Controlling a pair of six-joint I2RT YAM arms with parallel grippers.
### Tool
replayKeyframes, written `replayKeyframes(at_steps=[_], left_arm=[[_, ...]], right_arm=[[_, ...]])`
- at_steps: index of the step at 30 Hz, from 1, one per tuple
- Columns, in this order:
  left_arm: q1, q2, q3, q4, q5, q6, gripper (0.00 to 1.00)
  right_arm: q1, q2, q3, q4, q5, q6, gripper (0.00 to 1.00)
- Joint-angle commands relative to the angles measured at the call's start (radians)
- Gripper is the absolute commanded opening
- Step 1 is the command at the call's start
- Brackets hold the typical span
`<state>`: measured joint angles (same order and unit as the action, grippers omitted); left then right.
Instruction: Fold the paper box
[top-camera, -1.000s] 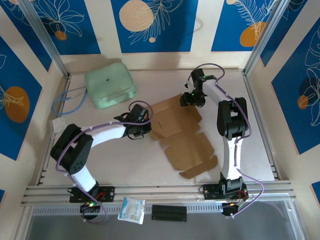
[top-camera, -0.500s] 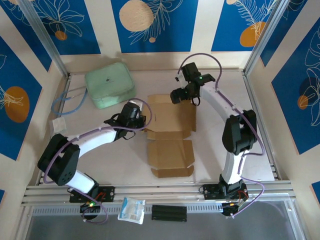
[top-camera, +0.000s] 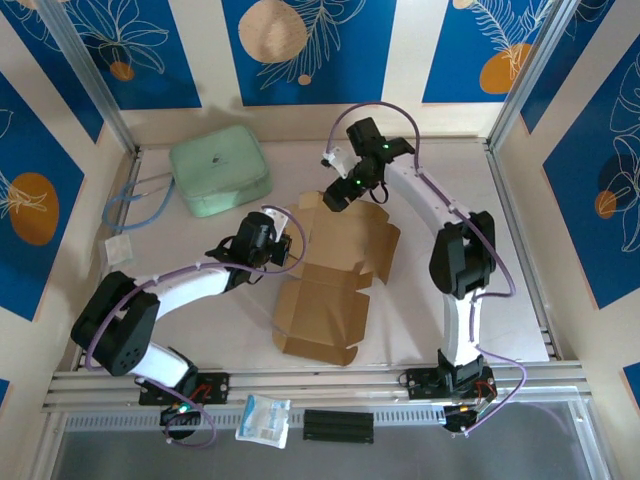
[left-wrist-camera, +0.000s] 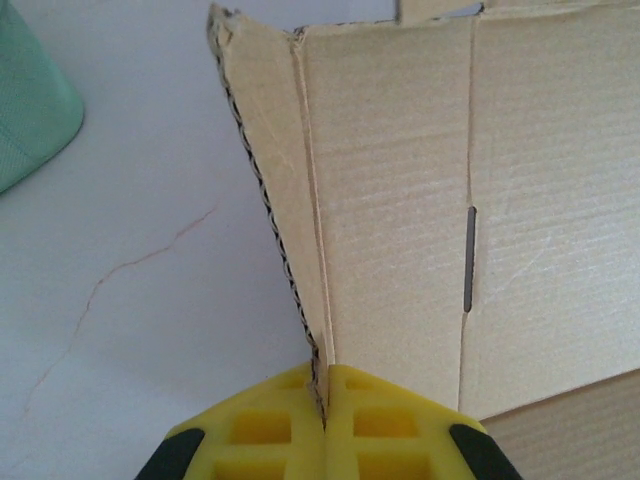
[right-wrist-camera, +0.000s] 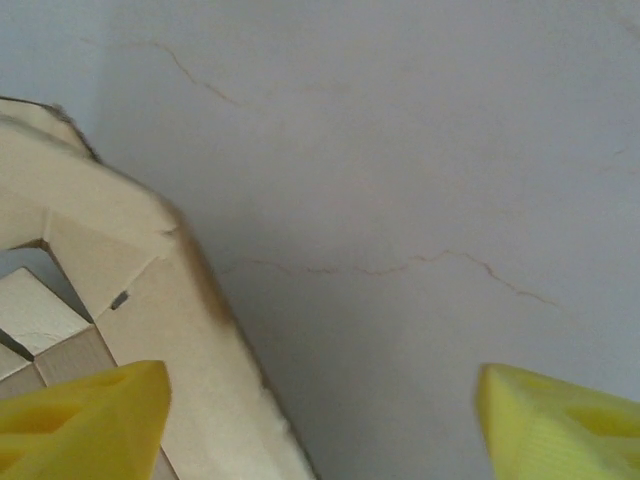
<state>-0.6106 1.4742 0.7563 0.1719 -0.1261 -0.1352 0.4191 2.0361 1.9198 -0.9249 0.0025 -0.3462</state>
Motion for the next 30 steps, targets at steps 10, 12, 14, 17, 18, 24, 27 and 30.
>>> replayKeyframes(at_steps=[10, 12, 14, 17, 18, 24, 27, 30], left_arm=[[0.011, -0.017, -0.012, 0.015, -0.084, 0.028, 0.0], [0.011, -0.017, -0.009, 0.014, -0.083, 0.029, 0.0], [0.012, -0.02, -0.004, 0.014, -0.078, 0.03, 0.0], [0.013, -0.013, 0.015, -0.006, -0.081, 0.025, 0.0], [0.013, -0.007, 0.023, -0.016, -0.086, 0.022, 0.0], [0.013, -0.036, 0.057, -0.081, -0.12, -0.045, 0.14], [0.016, -0.109, 0.092, -0.213, -0.137, -0.167, 0.23], [0.028, -0.204, 0.142, -0.369, -0.114, -0.339, 0.27]], right_arm=[[-0.027, -0.069, -0.05, -0.091, -0.085, -0.007, 0.5], [-0.026, -0.082, -0.076, -0.082, -0.09, -0.015, 0.43], [-0.024, -0.082, -0.085, -0.083, -0.094, -0.024, 0.38], [-0.013, -0.078, -0.081, -0.086, -0.083, -0.037, 0.29], [-0.009, -0.079, -0.081, -0.083, -0.077, -0.043, 0.26], [0.062, -0.142, -0.162, 0.061, 0.149, -0.16, 0.13], [0.121, -0.21, -0.283, 0.247, 0.316, -0.282, 0.11], [0.17, -0.284, -0.416, 0.506, 0.431, -0.407, 0.06]])
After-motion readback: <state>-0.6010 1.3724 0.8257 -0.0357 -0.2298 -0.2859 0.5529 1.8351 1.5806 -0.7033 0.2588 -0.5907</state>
